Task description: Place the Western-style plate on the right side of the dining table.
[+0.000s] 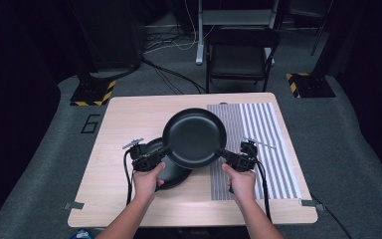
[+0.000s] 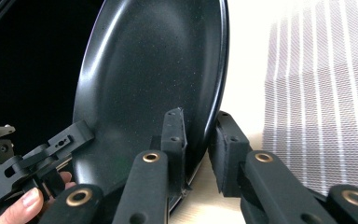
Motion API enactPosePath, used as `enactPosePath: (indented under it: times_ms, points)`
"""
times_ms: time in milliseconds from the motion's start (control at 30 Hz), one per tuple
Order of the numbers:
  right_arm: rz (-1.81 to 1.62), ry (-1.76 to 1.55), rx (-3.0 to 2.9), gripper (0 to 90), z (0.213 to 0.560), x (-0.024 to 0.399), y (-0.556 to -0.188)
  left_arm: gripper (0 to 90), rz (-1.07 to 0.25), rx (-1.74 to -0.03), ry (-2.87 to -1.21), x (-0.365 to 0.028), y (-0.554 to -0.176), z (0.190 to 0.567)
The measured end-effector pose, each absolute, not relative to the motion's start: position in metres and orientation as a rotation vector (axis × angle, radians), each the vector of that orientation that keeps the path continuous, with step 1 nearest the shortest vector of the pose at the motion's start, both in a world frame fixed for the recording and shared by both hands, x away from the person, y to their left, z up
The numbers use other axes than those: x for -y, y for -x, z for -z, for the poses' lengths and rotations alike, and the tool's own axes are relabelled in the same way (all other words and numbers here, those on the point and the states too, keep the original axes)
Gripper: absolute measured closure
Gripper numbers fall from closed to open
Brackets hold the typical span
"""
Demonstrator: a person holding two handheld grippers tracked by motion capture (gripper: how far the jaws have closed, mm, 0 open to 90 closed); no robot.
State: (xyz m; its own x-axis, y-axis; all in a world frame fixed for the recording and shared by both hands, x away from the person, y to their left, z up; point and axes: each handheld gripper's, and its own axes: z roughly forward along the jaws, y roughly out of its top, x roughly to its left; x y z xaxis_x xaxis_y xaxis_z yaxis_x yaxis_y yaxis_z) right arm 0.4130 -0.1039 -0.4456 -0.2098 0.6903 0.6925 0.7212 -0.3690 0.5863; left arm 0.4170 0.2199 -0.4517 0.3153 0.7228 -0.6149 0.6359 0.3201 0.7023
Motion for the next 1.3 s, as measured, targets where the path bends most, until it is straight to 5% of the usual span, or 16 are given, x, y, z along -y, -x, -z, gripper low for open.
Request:
enactPosePath:
  times_ms: [1300]
  points:
    - [1.694,2.136,1.620,76.3,0.449,0.197,-0.382,74.2,0.031,-1.274,-1.477,-0.121,-0.438,0.457]
